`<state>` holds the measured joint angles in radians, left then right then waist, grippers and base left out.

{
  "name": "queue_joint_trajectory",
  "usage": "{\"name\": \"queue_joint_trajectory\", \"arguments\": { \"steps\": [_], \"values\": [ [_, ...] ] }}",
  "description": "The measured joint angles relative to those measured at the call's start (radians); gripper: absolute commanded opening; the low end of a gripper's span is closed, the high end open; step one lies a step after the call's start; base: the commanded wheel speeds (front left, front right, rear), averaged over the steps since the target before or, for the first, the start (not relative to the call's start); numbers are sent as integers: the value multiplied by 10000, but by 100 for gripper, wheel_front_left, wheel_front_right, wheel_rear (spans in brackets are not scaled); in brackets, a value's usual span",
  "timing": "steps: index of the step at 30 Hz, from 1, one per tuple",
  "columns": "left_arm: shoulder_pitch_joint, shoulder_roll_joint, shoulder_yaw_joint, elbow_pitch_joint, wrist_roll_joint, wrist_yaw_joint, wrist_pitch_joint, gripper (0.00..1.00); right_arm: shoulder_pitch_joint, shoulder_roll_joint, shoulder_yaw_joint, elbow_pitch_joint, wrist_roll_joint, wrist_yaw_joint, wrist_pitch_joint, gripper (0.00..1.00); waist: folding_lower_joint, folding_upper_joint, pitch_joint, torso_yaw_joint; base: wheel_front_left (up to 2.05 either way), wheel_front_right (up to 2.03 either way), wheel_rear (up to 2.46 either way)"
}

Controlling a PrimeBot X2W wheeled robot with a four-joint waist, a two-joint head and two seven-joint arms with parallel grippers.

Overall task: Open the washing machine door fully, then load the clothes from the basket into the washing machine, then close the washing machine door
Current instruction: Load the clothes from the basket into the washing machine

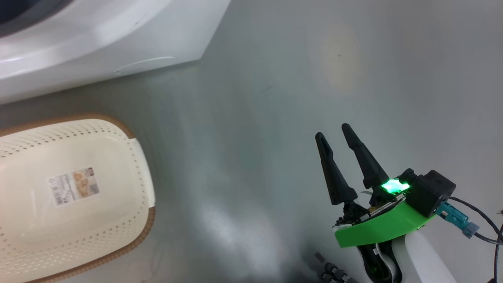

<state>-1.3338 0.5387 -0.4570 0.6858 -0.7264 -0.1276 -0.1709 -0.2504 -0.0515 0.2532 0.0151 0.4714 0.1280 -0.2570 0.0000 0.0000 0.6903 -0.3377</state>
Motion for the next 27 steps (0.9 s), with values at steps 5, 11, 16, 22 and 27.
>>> {"name": "queue_joint_trajectory", "arguments": {
  "steps": [5,11,16,22,27],
  "values": [
    [-950,151,17,38,38,0,-702,0,7,6,144,-88,69,0,0,100,0,0,286,-338,0,0,0],
    [-1208,88,182,533,217,0,-828,40,26,13,280,-71,69,0,0,100,0,0,376,-538,0,0,0],
    [-969,-157,-332,1524,-50,0,-234,100,8,21,316,-35,71,0,0,100,0,0,300,-445,0,0,0],
    [-841,-159,-924,1908,-332,0,94,100,-3,27,280,56,69,0,0,100,0,0,164,-295,0,0,0],
    [-583,-328,-1310,1944,-732,0,-130,100,-32,27,259,157,67,0,0,100,0,-1,-83,-166,0,0,0]
  ]
}}
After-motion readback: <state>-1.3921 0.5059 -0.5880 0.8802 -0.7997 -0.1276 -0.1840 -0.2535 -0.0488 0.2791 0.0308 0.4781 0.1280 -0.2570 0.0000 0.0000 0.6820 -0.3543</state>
